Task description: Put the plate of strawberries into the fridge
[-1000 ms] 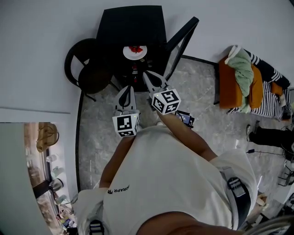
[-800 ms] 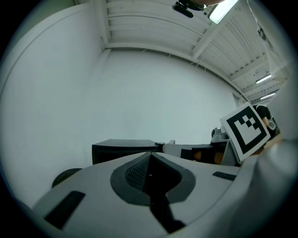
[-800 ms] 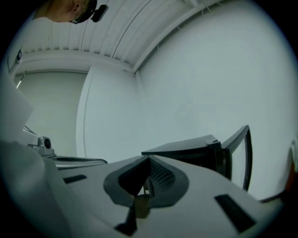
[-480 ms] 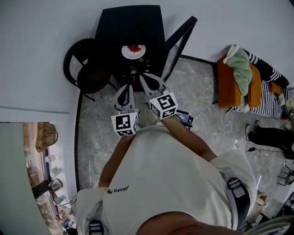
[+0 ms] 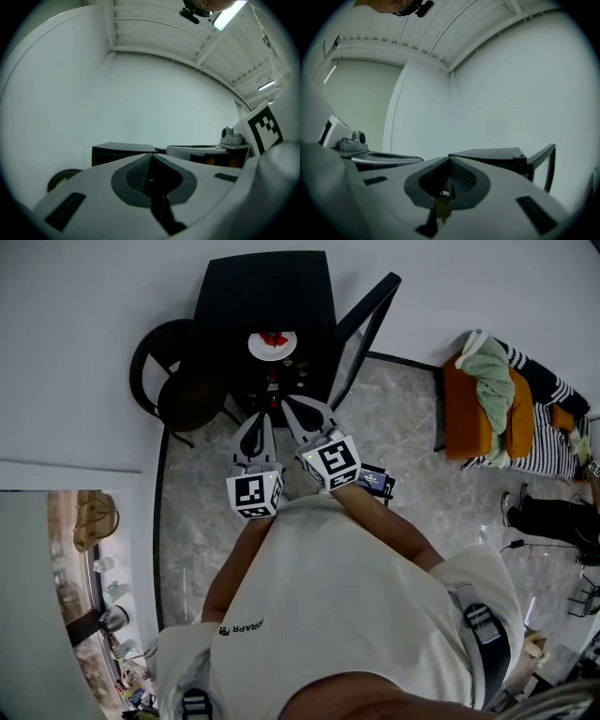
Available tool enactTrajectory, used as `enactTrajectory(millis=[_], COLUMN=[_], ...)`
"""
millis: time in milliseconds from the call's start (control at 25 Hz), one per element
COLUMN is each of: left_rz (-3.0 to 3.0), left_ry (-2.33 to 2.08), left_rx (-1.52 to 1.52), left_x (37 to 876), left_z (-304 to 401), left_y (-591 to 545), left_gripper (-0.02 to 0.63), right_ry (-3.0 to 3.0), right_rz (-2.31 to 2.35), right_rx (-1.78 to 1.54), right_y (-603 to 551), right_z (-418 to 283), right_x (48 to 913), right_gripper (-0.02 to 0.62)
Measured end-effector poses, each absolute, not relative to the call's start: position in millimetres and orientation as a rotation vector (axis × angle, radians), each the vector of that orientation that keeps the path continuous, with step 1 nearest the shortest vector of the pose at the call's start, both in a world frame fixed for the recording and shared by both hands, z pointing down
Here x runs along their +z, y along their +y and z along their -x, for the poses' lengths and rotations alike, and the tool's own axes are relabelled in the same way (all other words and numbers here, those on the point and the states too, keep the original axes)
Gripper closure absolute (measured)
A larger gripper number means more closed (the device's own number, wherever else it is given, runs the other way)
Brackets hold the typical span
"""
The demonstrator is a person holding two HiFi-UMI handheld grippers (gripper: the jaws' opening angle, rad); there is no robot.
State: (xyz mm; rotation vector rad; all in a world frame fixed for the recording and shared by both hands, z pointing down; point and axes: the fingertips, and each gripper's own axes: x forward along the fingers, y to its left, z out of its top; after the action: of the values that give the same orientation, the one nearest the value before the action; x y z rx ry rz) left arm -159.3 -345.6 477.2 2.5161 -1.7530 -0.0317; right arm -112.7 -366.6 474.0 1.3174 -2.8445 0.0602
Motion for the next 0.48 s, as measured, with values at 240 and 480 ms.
enactTrajectory(millis=[240, 480], left_rz=[-2.509, -2.506], left_ry=[-1.758, -1.763], left_rx=[-0.029, -0.027], left_x=[478, 479], left_z=[161, 162], left_y=[-345, -346], left_gripper=[0.604, 0.604], right_ry=[-2.841, -2.839], right_rz=[-1.263, -1.240], right_rx=[-0.062, -0.086], right_y=[-355, -352], right_z=[122, 127], right_x=[469, 471], right_gripper=[0.583, 0.583])
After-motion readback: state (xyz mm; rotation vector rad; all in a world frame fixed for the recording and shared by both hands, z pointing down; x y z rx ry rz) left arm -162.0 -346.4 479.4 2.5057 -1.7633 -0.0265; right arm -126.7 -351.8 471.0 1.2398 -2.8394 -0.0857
